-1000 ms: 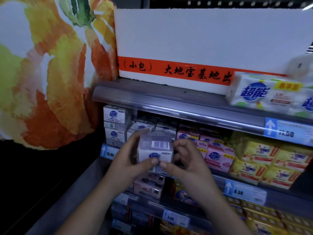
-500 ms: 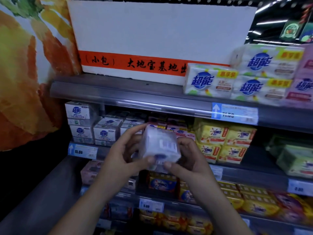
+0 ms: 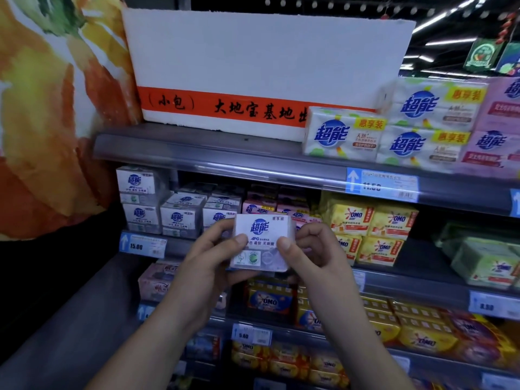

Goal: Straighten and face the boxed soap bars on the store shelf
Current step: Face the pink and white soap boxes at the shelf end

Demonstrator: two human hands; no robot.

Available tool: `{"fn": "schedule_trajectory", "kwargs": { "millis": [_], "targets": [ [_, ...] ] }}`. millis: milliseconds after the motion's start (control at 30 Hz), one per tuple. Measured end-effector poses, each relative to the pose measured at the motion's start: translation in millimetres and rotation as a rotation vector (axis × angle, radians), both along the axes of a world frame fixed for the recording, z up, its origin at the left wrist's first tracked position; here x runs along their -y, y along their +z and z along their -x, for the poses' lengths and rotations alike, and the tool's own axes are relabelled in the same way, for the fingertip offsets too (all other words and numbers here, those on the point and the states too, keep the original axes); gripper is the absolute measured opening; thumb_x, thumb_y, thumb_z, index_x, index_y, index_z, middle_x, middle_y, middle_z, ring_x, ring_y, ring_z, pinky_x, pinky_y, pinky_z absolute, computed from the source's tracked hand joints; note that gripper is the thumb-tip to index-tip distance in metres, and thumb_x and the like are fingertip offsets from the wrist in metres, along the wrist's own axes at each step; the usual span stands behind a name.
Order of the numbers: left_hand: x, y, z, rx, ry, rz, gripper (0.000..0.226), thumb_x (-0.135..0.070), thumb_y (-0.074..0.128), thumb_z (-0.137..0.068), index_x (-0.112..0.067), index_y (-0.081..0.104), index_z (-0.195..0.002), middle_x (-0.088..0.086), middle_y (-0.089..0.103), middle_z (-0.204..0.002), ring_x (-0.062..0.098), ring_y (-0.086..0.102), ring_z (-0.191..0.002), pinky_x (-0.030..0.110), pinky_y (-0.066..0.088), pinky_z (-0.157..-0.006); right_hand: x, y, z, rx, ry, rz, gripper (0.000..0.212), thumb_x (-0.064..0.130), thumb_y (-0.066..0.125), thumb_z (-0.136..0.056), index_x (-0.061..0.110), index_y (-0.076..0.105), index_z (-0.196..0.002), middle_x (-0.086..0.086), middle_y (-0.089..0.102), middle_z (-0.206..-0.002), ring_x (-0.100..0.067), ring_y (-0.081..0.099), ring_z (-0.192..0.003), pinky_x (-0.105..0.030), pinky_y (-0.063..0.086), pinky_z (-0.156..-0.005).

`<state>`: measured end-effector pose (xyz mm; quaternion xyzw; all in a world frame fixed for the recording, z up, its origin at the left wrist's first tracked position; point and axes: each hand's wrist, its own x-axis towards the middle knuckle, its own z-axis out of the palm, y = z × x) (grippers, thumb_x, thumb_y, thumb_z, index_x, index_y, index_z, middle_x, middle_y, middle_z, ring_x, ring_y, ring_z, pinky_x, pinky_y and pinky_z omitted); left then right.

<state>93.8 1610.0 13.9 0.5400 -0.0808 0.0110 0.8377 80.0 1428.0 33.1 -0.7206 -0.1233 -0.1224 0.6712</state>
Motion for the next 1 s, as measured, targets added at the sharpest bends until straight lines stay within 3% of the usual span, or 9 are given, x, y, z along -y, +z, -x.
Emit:
{"fn": "schedule_trajectory", "kwargs": {
  "millis": [200, 367, 433, 500, 567, 633, 733, 833, 1000],
  "targets": [
    [-2.9, -1.9, 6.6, 0.08, -0.179, 0.165, 0.047, -0.007, 0.054, -0.093, -0.006, 0.058, -0.14, 0.022, 0.065, -0.137, 0.035, 0.065, -0.123, 0.04, 0.06, -0.086, -6.8, -3.9, 13.5, 0.094, -0.032, 0.052, 0.052, 0.059, 0.086, -0.066, 0.043, 0.054, -0.104, 0.023, 0.066, -0.104, -0.001, 0.067, -0.092, -0.033, 0.064, -0.071],
    [-8.1, -1.2, 8.5, 0.125, -0.116, 0.083, 0.047, -0.014, 0.058, -0.091, -0.017, 0.062, -0.137, 0.018, 0.066, -0.135, 0.032, 0.068, -0.118, 0.037, 0.06, -0.081, -9.6, -3.5, 15.5, 0.098, -0.03, 0.028, 0.046, 0.057, 0.083, -0.071, 0.041, 0.057, -0.104, 0.017, 0.071, -0.105, -0.007, 0.071, -0.091, -0.031, 0.064, -0.073],
    [-10.1, 2.3, 9.6, 0.151, -0.027, -0.005, 0.041, -0.028, 0.063, -0.09, -0.024, 0.068, -0.13, 0.014, 0.071, -0.125, 0.024, 0.073, -0.106, 0.032, 0.061, -0.073, -11.0, -3.5, 13.9, 0.015, -0.001, -0.083, 0.035, 0.055, 0.077, -0.078, 0.036, 0.064, -0.104, 0.007, 0.076, -0.105, -0.013, 0.075, -0.094, -0.028, 0.063, -0.073],
    [-11.8, 6.4, 11.2, 0.19, 0.003, -0.022, 0.037, -0.038, 0.059, -0.092, -0.027, 0.072, -0.125, 0.007, 0.075, -0.119, 0.018, 0.073, -0.099, 0.028, 0.061, -0.066, -13.9, -3.5, 11.3, -0.16, 0.061, -0.348, 0.037, 0.044, 0.072, -0.088, 0.023, 0.067, -0.117, -0.004, 0.078, -0.11, -0.024, 0.077, -0.101, -0.03, 0.063, -0.073],
    [-12.4, 9.0, 12.4, 0.22, 0.026, -0.039, 0.031, -0.03, 0.059, -0.094, -0.026, 0.076, -0.12, 0.002, 0.075, -0.118, 0.014, 0.072, -0.095, 0.027, 0.06, -0.061, -17.3, -2.9, 9.7, -0.322, 0.098, -0.565, 0.042, 0.035, 0.061, -0.099, 0.009, 0.062, -0.131, -0.017, 0.076, -0.118, -0.033, 0.076, -0.104, -0.037, 0.066, -0.074],
    [-10.6, 10.6, 14.0, 0.253, 0.062, -0.116, 0.028, -0.021, 0.068, -0.094, -0.028, 0.077, -0.119, -0.001, 0.074, -0.115, 0.011, 0.071, -0.09, 0.024, 0.058, -0.061, -19.5, -3.2, 8.9, -0.389, 0.126, -0.616, 0.039, 0.031, 0.05, -0.106, 0.004, 0.062, -0.132, -0.021, 0.077, -0.115, -0.037, 0.077, -0.101, -0.038, 0.067, -0.072],
    [-8.4, 9.6, 14.5, 0.272, 0.074, -0.157, 0.037, -0.019, 0.07, -0.084, -0.031, 0.077, -0.119, -0.003, 0.073, -0.109, 0.007, 0.07, -0.084, 0.022, 0.058, -0.064, -19.0, -5.9, 5.7, -0.406, 0.116, -0.633, 0.037, 0.029, 0.05, -0.107, 0.003, 0.062, -0.131, -0.023, 0.077, -0.114, -0.039, 0.077, -0.099, -0.04, 0.067, -0.072],
    [-8.9, 7.4, 13.2, 0.288, 0.109, -0.176, 0.037, -0.019, 0.069, -0.086, -0.034, 0.076, -0.12, -0.007, 0.075, -0.112, 0.007, 0.073, -0.091, 0.026, 0.061, -0.069, -15.2, -6.4, 3.6, -0.363, 0.097, -0.629, 0.043, 0.034, 0.063, -0.093, 0.009, 0.064, -0.128, -0.019, 0.076, -0.119, -0.036, 0.077, -0.103, -0.041, 0.066, -0.077],
    [-7.8, 0.9, 7.3, 0.208, 0.046, -0.214, 0.051, -0.047, 0.076, -0.083, -0.041, 0.065, -0.133, -0.002, 0.072, -0.128, 0.019, 0.072, -0.113, 0.033, 0.061, -0.085, -8.0, -7.9, 0.9, -0.184, 0.113, -0.372, 0.032, 0.021, 0.085, -0.078, 0.015, 0.068, -0.104, -0.012, 0.076, -0.112, -0.031, 0.075, -0.107, -0.044, 0.063, -0.087]
  ]
}}
